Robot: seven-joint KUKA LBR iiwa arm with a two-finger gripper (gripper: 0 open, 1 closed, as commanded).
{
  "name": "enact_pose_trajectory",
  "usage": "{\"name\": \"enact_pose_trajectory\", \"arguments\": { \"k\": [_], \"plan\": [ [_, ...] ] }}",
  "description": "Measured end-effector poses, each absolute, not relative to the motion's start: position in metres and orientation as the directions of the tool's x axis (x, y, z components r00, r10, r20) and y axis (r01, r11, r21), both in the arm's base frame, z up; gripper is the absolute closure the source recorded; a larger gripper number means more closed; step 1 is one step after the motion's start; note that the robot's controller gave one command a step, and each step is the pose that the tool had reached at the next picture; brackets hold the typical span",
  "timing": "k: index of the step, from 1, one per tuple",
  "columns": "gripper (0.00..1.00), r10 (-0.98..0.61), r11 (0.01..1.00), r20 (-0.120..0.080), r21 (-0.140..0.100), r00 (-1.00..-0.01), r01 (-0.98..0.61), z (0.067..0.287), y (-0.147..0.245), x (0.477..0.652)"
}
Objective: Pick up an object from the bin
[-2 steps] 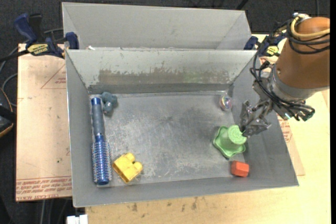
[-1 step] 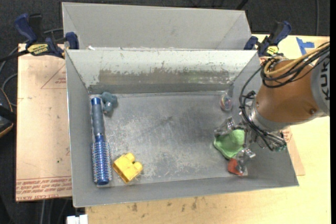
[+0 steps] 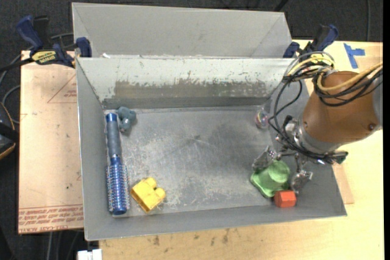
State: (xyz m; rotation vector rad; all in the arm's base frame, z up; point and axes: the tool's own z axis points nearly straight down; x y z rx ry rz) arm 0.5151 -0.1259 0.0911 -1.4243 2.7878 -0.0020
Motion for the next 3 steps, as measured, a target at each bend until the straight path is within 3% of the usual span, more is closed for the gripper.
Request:
{"name": "enact_pose_trajectory", "arguments": {
  "k": [1, 2, 3],
  "plan": [
    [1.00, -0.811, 0.585, -0.011, -0.004, -0.585, -0.811, 0.092, -0.124, 0.515],
    [1.00, -0.823, 0.569, -0.005, -0.008, -0.569, -0.823, 0.193, -0.125, 0.512],
    [1.00, -0.827, 0.562, -0.006, -0.009, -0.562, -0.827, 0.264, -0.122, 0.518]
  ]
}}
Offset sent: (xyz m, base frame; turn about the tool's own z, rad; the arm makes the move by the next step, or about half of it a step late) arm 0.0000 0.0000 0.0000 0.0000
